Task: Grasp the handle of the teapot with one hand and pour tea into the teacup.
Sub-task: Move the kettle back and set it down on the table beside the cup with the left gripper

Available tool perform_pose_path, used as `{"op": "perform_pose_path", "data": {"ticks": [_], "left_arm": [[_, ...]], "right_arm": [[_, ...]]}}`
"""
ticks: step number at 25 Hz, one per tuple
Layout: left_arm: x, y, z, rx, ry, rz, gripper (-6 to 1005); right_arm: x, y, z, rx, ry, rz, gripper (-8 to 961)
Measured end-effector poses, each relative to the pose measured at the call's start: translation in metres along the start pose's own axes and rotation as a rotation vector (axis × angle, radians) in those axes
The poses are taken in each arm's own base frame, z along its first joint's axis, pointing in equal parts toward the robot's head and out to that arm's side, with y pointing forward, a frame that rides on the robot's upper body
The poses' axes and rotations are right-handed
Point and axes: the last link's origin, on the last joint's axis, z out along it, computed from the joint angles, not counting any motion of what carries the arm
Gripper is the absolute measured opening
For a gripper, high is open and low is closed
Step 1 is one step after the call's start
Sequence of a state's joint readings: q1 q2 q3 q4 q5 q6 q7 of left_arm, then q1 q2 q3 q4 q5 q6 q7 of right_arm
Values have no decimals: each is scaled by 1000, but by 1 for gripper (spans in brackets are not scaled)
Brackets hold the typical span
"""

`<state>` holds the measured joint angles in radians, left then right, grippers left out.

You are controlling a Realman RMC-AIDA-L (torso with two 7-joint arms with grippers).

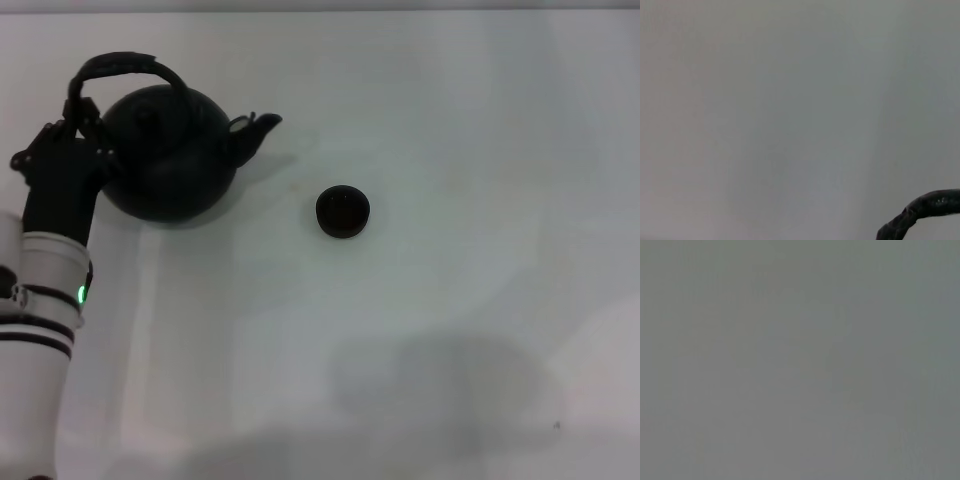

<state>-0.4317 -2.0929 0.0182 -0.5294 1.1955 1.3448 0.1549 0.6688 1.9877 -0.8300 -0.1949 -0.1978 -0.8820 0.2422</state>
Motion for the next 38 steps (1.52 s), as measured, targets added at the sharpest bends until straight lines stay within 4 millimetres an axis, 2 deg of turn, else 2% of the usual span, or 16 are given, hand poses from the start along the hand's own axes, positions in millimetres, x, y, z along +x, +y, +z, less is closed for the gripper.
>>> {"op": "perform_pose_path", "data": {"ticks": [9,29,34,38], "left_arm": [[-1,6,13,-41,-29,-16,112],[-3,13,14,-116,-45,27,125],[-1,13,15,-123,-32,37,151],[-1,13,15,-124,-33,35,287]], "right_arm": [[1,1,-1,-1,2,3,824],[0,0,0,0,2,1,825],[1,0,-1,1,4,1,825],[2,1,-2,1,5,3,824]]}}
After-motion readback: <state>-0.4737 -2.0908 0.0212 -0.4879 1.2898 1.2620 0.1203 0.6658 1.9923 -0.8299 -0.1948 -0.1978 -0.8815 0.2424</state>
